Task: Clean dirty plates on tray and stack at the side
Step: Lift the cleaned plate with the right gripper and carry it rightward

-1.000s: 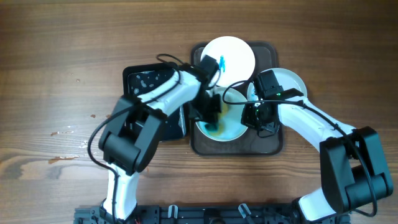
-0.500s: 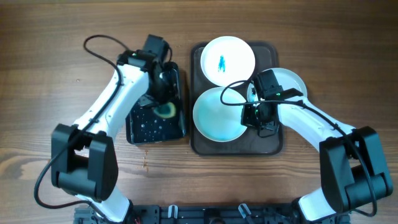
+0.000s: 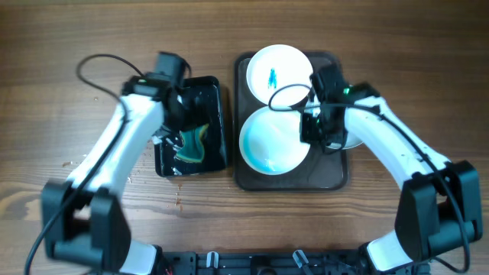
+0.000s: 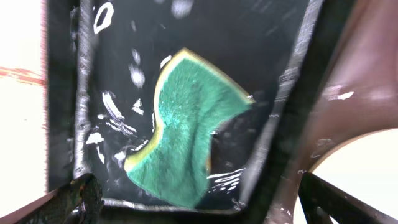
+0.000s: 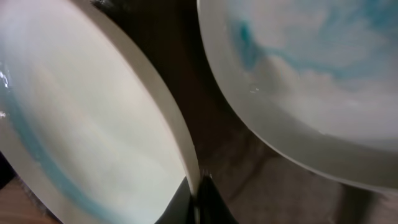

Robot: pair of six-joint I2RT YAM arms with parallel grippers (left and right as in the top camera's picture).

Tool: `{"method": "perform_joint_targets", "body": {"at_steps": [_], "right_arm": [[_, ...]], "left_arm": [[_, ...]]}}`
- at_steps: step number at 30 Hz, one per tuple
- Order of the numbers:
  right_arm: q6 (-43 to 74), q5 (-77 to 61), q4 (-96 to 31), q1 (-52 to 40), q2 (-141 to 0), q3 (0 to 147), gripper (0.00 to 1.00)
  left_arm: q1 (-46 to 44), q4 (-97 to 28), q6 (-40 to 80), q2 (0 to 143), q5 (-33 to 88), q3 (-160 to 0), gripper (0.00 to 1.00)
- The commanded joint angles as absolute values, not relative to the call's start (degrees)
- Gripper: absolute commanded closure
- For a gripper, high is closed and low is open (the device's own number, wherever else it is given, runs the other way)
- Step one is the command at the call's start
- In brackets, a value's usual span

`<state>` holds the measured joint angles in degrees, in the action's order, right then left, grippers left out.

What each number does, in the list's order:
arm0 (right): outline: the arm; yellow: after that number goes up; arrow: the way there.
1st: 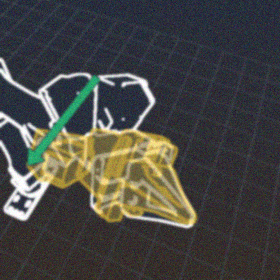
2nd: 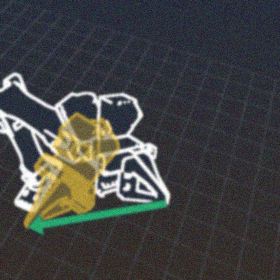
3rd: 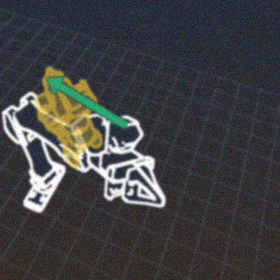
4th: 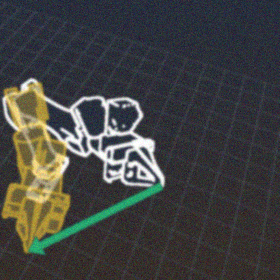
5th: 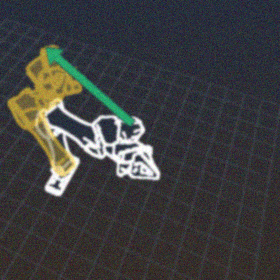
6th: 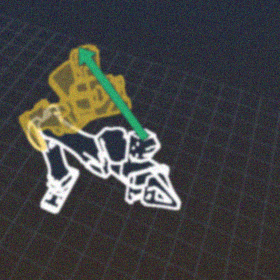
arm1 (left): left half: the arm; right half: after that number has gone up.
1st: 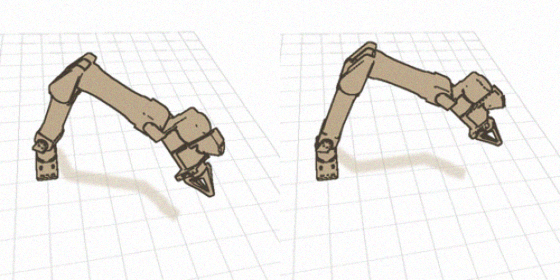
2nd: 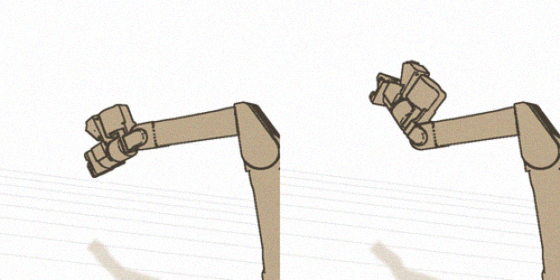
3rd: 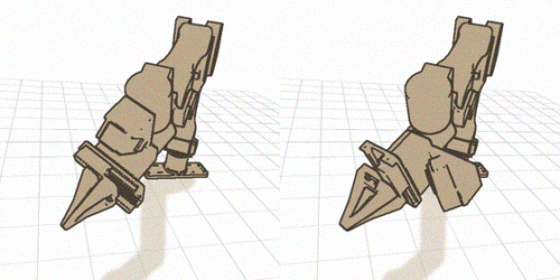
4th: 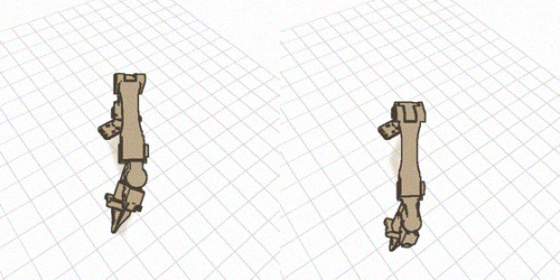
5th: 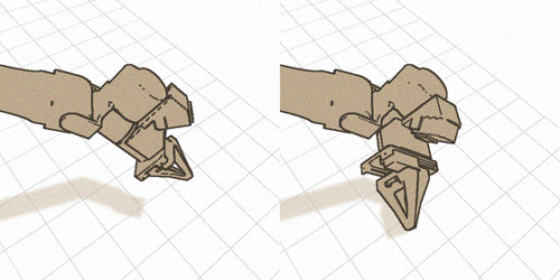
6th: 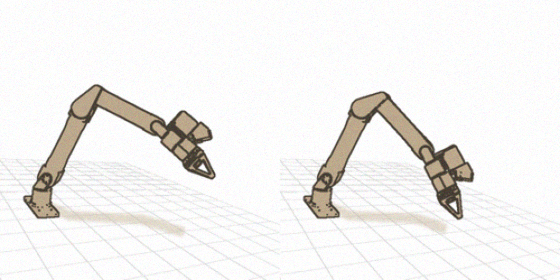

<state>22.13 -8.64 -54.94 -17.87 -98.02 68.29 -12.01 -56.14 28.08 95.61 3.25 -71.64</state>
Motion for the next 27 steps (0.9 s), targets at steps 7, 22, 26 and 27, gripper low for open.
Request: {"method": "perform_joint_targets", "body": {"at_steps": [7, 22, 26, 27], "right_arm": [[17.1, -3.8, -64.5, -28.1, -102.0, 94.2, 0.96], [17.9, 50.4, -42.5, -53.3, -107.0, 95.7, 0.96], [13.2, 57.6, -42.4, -58.1, -106.7, 95.7, 0.96], [12.8, 59.2, -42.4, -59.0, -106.6, 95.7, 0.96]], "left_arm": [[2.3, -61.0, 27.2, 75.4, 6.6, -74.6, 0.0], [5.5, -62.0, 27.2, 72.0, 6.6, -74.6, 0.0], [5.5, -62.0, 27.2, 72.0, 6.6, -74.6, 0.0], [5.5, -62.0, 27.2, 72.0, 6.6, -74.6, 0.0]]}}
